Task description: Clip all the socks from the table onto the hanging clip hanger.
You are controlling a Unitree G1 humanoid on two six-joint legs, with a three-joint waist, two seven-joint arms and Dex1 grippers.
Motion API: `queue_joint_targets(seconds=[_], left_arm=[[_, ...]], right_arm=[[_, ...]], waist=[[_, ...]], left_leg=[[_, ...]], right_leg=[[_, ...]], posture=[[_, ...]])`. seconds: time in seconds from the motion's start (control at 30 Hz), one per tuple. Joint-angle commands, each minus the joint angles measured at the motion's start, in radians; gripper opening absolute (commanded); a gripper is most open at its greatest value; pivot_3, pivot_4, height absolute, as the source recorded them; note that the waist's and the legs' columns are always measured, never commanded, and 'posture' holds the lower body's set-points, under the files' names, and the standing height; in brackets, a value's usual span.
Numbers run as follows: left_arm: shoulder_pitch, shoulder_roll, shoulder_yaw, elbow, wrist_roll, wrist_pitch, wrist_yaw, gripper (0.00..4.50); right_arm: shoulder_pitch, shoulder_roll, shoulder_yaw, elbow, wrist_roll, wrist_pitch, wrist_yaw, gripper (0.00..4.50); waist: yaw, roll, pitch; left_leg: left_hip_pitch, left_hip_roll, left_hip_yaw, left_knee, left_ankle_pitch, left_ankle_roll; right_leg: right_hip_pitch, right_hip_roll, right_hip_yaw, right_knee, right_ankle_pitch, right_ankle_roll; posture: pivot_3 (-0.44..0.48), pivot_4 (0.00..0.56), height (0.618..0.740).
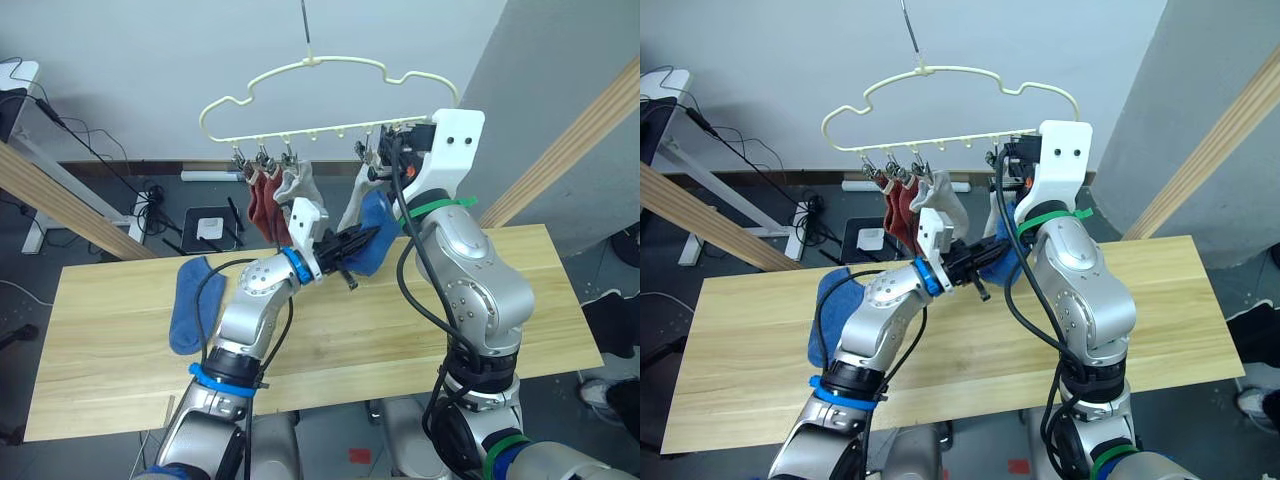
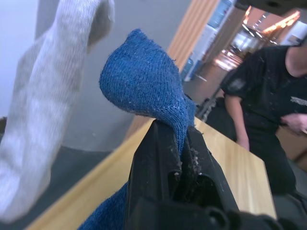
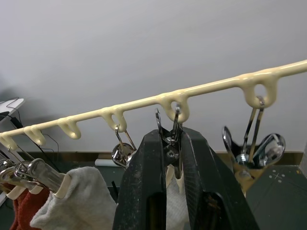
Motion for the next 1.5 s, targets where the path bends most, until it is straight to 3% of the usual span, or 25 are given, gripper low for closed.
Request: queue_joint_targets(seconds=[0.03,0.47,1.5], left_arm=[[-0.033,-0.011,0.003,0.002,0.011,-0.056,0.008,0.00],[-0.107,-0.003,0.015,0.094,0.034,-0.161,0.005,0.00],[-0.156,-0.028,0.036,0.085,0.021,-0.124,0.036,0.00]], right_arm=[[-0.024,0.004,-0.001,-0.040,0.009,-0.003,0.008,0.15],[-0.035,0.003,-0.016,-0.047,0.033,0.027,0.023,0.15],[-0.014,-0.020,0.011,-0.050,0.016,0.025,0.032,0.15]], waist=[[-0.001,0.000,0.000],[0.002,0.000,0.000],[0.002,0.000,0.000]], left_leg=[[0.000,0.000,0.000,0.000,0.000,0.000],[0.000,0.000,0.000,0.000,0.000,0.000],[0.000,0.000,0.000,0.000,0.000,0.000]], right_leg=[[0.000,0.000,0.000,0.000,0.000,0.000],[0.000,0.000,0.000,0.000,0.000,0.000],[0.000,0.000,0.000,0.000,-0.001,0.002]], posture=[[-0.182,0.336,0.740],[-0.184,0.343,0.740],[-0.183,0.344,0.740]])
